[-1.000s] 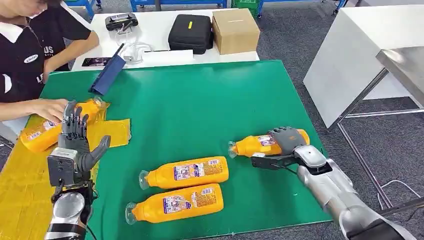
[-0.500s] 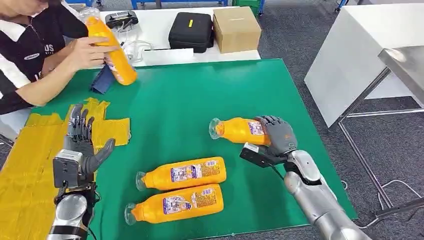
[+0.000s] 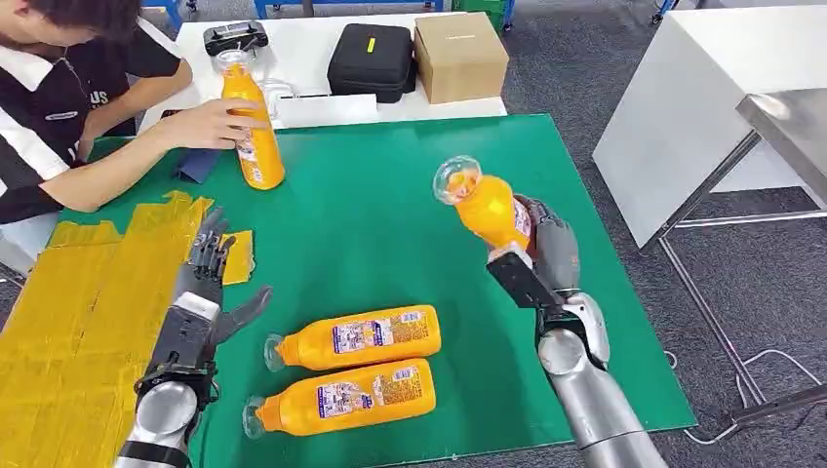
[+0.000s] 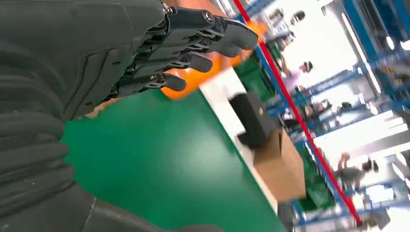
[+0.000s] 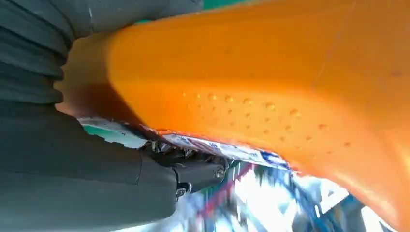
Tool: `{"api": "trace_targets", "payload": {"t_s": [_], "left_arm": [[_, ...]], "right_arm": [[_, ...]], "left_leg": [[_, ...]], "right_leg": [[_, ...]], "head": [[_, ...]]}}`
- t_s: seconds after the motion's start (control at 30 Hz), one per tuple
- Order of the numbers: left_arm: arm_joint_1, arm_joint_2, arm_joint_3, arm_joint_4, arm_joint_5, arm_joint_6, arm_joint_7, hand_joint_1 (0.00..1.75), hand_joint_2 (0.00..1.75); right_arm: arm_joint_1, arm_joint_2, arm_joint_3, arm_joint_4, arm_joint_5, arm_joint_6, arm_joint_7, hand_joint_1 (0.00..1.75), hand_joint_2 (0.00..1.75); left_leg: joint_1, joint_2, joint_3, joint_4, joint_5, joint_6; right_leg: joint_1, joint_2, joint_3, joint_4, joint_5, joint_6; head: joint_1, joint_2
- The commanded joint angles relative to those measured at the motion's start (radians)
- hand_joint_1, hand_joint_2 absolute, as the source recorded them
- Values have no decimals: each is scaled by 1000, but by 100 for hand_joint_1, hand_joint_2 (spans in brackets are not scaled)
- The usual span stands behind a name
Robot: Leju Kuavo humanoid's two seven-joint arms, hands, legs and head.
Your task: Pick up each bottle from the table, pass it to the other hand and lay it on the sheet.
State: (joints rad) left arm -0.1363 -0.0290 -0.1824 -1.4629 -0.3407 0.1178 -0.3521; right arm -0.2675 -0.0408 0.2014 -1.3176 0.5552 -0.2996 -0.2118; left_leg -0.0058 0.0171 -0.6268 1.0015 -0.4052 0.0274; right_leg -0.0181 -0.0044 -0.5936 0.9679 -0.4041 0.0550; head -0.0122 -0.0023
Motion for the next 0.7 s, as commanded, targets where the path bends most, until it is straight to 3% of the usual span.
{"api": "trace_targets", "payload": {"t_s": [0.03,0.7], "left_arm": [[-119,31,-138,130,-26,-30,2,0,175],[-120,36,-144,127,-26,-32,3,0,175]], "right_arm": [[-58,120,94,72,-242,227,-74,175,175],[-61,113,112,73,-263,253,-77,175,175]], "left_leg": [[2,0,5,1,-2,-3],[1,-1,2,0,0,-2]], "right_leg": [[2,2,4,1,-2,-4],[1,0,2,0,-1,-2]], "head": [[0,0],[0,0]]}}
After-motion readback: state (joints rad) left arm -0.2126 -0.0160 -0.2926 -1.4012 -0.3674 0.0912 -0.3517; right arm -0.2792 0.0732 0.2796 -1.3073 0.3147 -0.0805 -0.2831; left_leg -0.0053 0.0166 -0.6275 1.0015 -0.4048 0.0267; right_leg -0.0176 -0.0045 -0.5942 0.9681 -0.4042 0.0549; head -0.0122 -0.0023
